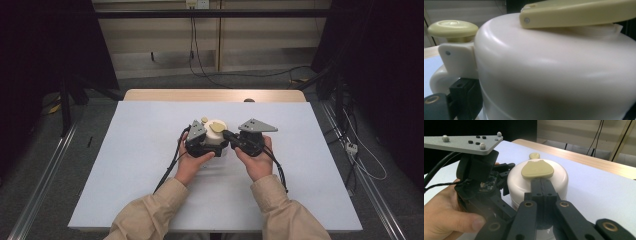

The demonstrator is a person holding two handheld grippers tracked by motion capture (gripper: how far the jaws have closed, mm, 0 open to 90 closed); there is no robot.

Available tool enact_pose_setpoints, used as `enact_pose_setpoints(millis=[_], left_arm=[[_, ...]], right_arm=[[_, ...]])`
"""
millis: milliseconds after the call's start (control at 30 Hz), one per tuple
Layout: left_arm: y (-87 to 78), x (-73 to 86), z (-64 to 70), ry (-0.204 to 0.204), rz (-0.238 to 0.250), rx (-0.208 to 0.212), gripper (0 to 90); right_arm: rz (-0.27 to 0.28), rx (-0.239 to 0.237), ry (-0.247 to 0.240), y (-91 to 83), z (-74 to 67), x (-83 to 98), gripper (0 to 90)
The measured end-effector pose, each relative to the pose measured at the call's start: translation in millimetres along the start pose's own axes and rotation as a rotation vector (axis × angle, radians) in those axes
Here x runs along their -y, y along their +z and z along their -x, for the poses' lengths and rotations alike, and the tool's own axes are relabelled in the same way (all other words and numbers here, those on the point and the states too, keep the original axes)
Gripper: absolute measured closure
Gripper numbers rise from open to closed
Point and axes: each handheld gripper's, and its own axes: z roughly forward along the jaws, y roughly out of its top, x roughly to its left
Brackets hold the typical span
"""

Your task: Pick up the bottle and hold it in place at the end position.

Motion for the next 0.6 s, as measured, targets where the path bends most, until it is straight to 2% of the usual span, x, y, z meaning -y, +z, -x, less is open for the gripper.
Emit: enact_pose_setpoints(millis=[600], left_arm=[[0.1,0.0,0.0,-0.002,0.001,0.000,6.1]], right_arm=[[0.014,0.001,-0.009,2.0,-1.6,-9.1,90.0]])
